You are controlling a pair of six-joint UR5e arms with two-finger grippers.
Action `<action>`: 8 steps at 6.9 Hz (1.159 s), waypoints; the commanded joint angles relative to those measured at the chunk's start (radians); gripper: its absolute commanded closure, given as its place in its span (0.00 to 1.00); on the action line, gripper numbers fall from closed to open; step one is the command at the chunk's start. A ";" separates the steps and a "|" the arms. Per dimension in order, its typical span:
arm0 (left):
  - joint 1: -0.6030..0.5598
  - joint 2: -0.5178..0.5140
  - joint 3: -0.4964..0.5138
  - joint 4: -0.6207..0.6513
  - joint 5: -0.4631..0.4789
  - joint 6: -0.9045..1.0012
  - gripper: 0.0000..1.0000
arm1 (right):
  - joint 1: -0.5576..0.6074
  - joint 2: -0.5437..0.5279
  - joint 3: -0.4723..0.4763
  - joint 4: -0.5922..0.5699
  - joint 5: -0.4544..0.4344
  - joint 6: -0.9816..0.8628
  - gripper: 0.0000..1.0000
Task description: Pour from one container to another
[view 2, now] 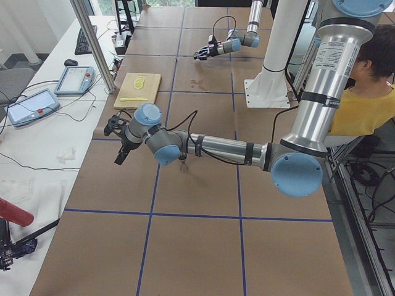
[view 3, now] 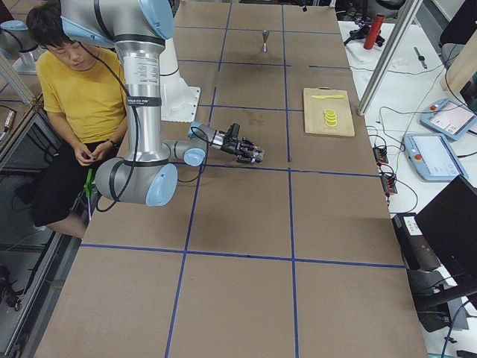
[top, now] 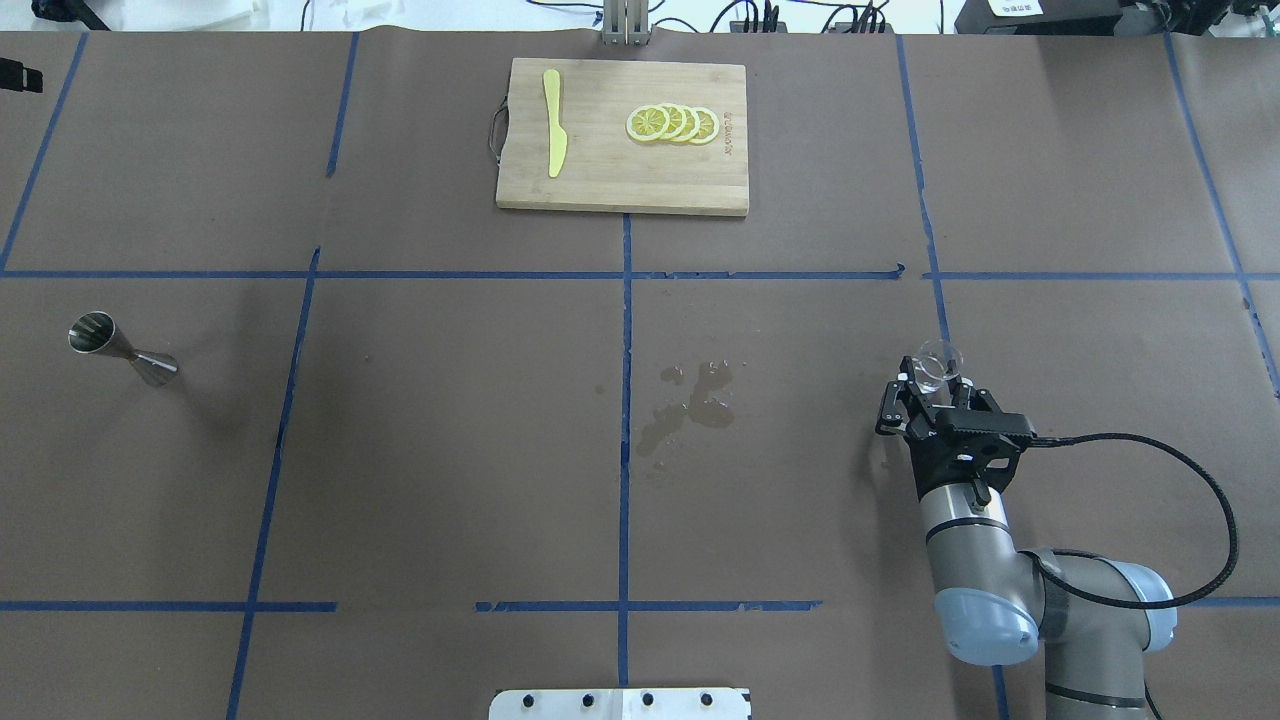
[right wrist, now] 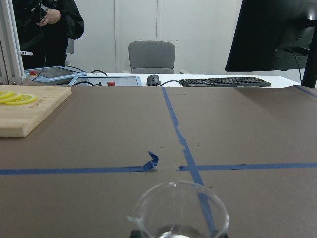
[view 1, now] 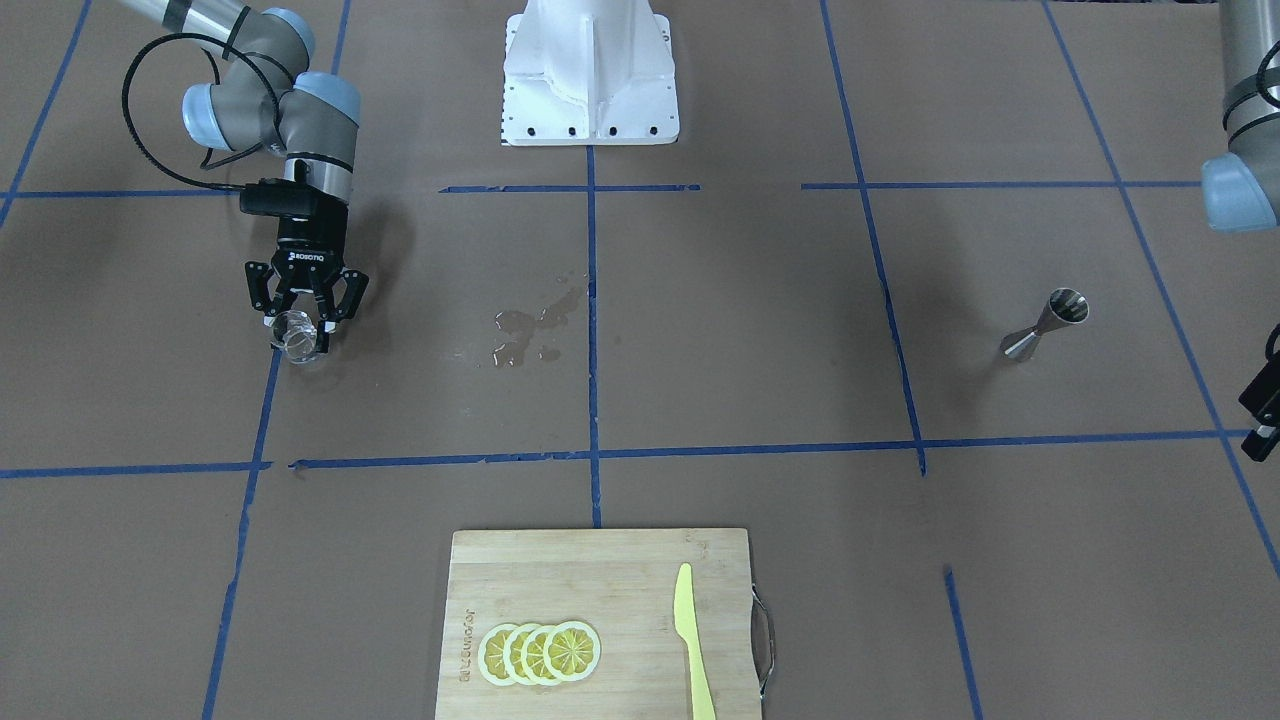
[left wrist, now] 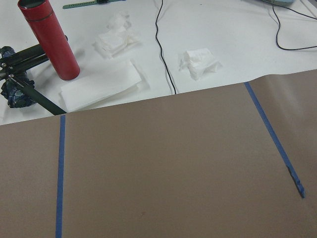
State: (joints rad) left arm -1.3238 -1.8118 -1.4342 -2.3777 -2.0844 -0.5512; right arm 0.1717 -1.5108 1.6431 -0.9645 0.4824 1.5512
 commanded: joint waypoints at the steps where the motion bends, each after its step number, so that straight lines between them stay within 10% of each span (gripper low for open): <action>1: 0.000 0.000 0.000 -0.002 0.004 0.001 0.00 | -0.004 -0.002 -0.002 0.025 -0.001 0.000 0.75; 5: 0.000 0.000 0.000 -0.003 0.003 0.001 0.00 | -0.015 -0.003 -0.014 0.033 -0.001 0.000 0.73; 6: 0.000 0.002 0.000 -0.003 0.004 0.001 0.00 | -0.018 -0.003 -0.014 0.035 -0.001 0.001 0.54; 7: 0.000 0.000 0.000 -0.003 0.004 0.001 0.00 | -0.020 -0.005 -0.012 0.036 -0.001 0.007 0.01; 8: 0.000 0.000 0.000 -0.003 0.004 0.001 0.00 | -0.023 -0.009 -0.009 0.036 -0.008 0.007 0.00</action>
State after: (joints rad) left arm -1.3238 -1.8112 -1.4343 -2.3807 -2.0802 -0.5507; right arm 0.1519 -1.5164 1.6309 -0.9287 0.4797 1.5565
